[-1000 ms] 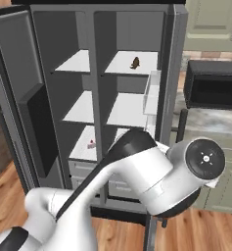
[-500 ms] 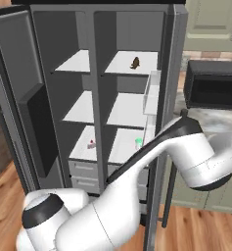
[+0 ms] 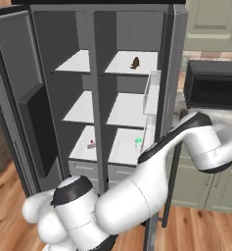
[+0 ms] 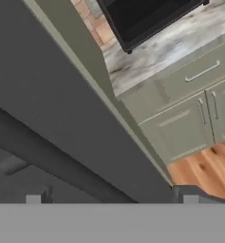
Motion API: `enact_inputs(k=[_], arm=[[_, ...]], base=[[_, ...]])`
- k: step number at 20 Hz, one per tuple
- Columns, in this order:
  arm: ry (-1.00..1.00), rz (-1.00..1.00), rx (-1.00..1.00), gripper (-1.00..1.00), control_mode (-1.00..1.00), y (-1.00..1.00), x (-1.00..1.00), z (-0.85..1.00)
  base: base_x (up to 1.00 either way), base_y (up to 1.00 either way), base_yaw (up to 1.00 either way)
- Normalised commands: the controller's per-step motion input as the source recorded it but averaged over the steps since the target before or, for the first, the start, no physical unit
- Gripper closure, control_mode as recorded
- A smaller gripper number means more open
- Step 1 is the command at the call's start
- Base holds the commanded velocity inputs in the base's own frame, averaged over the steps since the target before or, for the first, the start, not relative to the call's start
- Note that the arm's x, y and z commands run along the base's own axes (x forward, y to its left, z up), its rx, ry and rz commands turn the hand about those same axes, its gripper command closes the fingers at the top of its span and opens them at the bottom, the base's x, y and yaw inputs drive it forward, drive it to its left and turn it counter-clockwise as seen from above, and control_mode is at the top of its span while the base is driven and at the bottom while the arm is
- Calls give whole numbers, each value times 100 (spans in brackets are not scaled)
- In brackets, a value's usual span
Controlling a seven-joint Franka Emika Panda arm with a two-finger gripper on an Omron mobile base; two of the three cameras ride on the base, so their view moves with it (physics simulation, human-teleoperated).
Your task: Pick up the frozen fish from the freezer, place it on any shelf in the fridge, and close the fridge and freezer doors when done.
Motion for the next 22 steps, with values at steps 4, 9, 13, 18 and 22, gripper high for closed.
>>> enact_inputs(k=[4,9,13,18,22], arm=[[-2,0,11,-100,-100,-26,93,-33],[-5,0,11,-100,-100,24,73,-15],[-8,0,12,-100,-100,77,69,-1],[-6,0,8,-100,-100,100,70,0],[-1,0,9,-100,-100,100,81,0]], base=[[0,0,0],[0,0,0],[0,0,0],[0,0,0],[0,0,0]])
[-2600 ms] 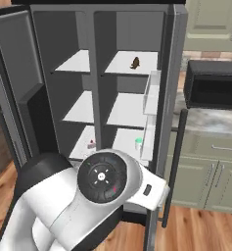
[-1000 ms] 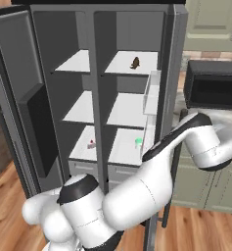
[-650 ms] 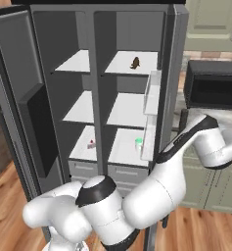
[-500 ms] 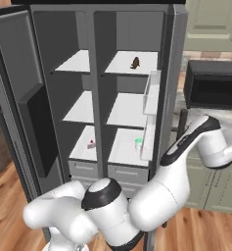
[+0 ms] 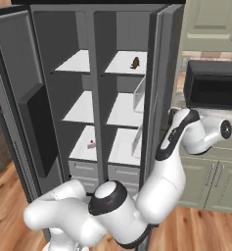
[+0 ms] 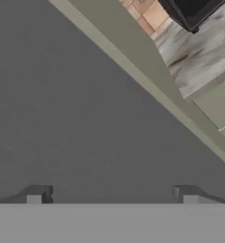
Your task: Pick up the frozen fish from the freezer, place it on any shelf in the fridge, and close the fridge and freezer doors when done.
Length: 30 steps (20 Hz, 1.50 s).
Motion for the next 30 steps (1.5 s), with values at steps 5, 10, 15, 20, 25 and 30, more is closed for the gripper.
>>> enact_inputs(k=[5,10,15,20,25,30], arm=[[0,0,12,-100,-100,100,86,0],[0,0,13,-100,-100,100,85,0],[0,0,16,-100,-100,100,96,0],[2,0,17,-100,-100,100,100,0],[10,0,6,-100,-100,97,86,8],[0,-6,-2,-100,-100,64,45,0]], base=[[0,0,0],[0,0,0],[0,0,0],[0,0,0],[0,0,0],[0,0,0]])
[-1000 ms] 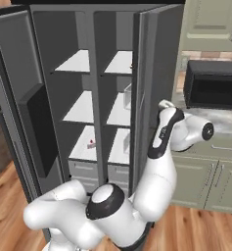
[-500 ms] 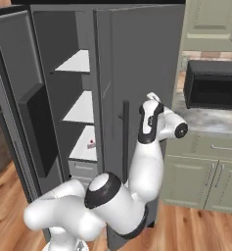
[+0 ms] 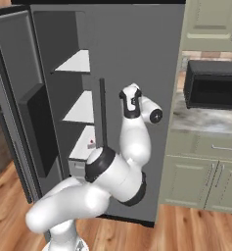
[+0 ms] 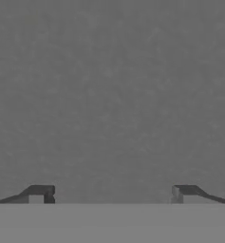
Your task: Pick up the frozen fish from the freezer, place it on any shelf in the fridge, and close the fridge and freezer doors when done.
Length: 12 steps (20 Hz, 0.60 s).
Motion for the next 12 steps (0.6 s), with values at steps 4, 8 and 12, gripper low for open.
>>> enact_inputs(k=[4,8,12], arm=[[2,-12,-1,-100,-100,27,41,0],[0,-8,-1,-100,-100,13,49,0],[5,-11,2,-100,-100,-10,-35,40]], base=[[0,0,0],[0,0,0],[0,0,0]])
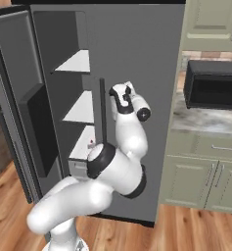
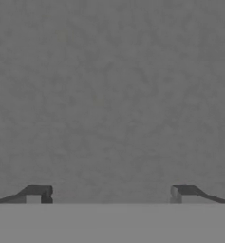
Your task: Pick up the frozen fish from the freezer, place it on any shelf in the fridge, and close the fridge and freezer doors when done.
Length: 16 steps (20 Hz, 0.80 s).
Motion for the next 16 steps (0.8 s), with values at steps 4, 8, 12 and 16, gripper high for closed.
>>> enact_inputs(k=[4,8,12,16], arm=[[0,-13,4,-100,-100,-35,-100,95],[0,-14,3,-100,-100,-39,-100,99],[0,-9,0,-100,-100,-30,-100,71],[4,-2,-3,-100,-100,2,-100,46]], base=[[0,0,0],[0,0,0],[0,0,0],[0,0,0]])
